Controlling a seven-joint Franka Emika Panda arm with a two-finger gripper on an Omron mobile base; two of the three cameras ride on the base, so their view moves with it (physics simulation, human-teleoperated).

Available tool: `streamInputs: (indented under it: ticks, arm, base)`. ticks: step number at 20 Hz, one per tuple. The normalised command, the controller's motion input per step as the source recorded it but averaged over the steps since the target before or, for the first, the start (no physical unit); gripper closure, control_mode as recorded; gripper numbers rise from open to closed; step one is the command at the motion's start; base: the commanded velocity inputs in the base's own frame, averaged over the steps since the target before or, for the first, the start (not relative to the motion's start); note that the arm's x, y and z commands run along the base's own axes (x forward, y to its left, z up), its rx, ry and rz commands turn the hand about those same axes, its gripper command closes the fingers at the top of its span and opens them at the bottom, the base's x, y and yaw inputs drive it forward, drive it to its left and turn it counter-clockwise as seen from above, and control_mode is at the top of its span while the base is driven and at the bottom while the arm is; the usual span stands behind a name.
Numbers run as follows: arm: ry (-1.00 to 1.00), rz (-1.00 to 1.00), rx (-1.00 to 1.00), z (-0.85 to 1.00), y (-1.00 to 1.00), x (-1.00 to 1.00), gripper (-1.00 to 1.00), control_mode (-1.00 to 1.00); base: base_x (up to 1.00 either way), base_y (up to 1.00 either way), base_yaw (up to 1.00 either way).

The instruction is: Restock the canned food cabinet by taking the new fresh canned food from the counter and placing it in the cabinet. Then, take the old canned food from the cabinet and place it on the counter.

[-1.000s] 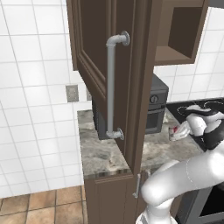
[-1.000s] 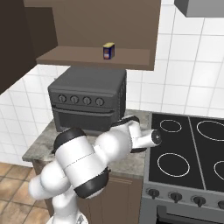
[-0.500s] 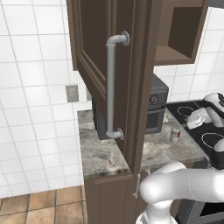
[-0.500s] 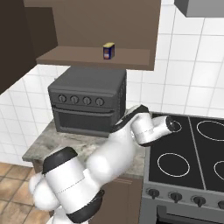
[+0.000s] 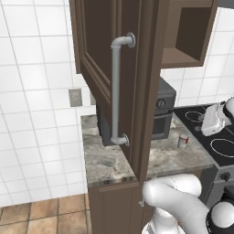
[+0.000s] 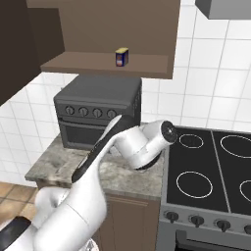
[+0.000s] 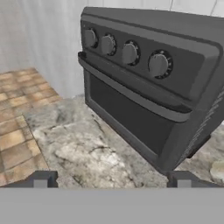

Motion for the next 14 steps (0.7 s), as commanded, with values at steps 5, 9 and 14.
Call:
streamInputs:
  ticks: [5,9,14]
  arm:
    - [-0.33,0.0,-0.28,0.53,1.0,-1.0,-1.0,-1.0]
    - [-0.34,-0.05,-0.33,0.66,0.88,-1.0,-1.0,-1.0]
    - [-0.13,0.09,-0.2,0.19,0.29,-0.59,-1.0,-1.0]
  base:
    - [0.0,0.0,0.0]
    - [0.0,0.0,0.0]
    - [0.0,0.0,0.0]
